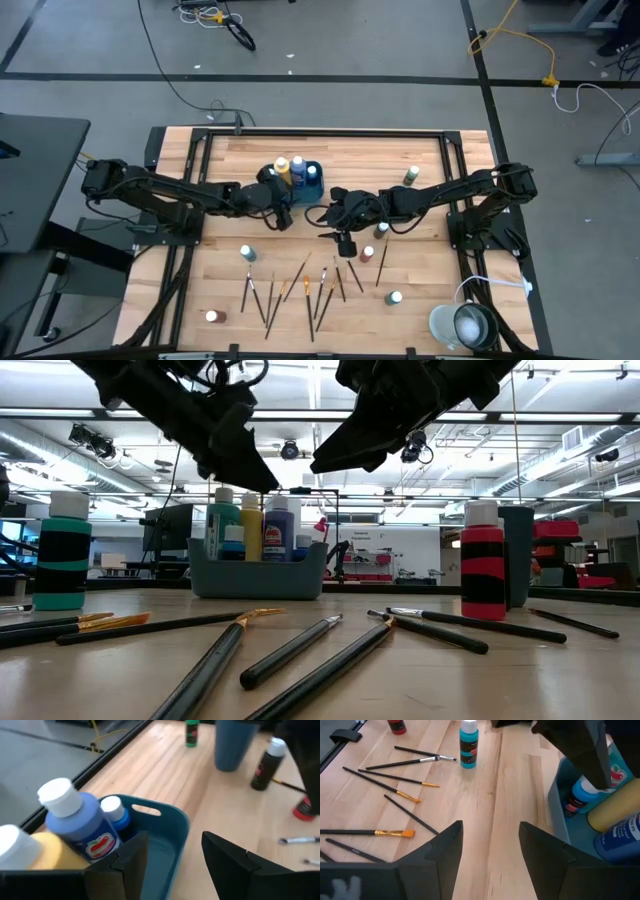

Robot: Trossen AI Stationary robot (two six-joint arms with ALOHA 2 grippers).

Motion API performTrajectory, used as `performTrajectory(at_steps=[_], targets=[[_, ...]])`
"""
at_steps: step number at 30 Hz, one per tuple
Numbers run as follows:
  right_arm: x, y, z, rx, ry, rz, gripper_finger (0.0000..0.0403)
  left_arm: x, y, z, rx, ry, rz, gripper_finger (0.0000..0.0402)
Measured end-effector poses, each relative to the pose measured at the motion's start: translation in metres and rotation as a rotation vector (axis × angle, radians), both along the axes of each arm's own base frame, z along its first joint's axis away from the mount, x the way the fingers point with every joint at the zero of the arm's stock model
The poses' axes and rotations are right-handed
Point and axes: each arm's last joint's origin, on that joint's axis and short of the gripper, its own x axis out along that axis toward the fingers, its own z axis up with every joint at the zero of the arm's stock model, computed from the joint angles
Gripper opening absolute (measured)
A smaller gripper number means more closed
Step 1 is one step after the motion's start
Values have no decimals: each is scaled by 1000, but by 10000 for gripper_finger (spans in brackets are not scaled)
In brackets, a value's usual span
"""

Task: Pick & Place Paint Supplies
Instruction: Put the red paint bottle into the blue bin

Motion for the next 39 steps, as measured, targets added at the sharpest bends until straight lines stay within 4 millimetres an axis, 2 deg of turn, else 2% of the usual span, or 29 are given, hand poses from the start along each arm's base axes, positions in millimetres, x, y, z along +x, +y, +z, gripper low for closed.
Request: performTrajectory(at_steps=[7,12,17,22,32,39], targets=[[-17,19,7,-7,89,59,196,-3,-11,9,7,-31,-57,184],[-33,41,4,32,212,175,196,-2,-13,9,-22,-37,-89,183],[-45,53,-4,65,344,185,196,-2,-13,9,-31,-44,-83,183],[-54,54,-10,1,441,124,196,-2,-13,9,-33,-47,-82,182],[-65,50,-16,-18,572,68,196,-2,-13,10,-40,-60,-78,179],[-66,49,-16,-21,587,67,183,-2,-13,10,-40,-61,-78,178]])
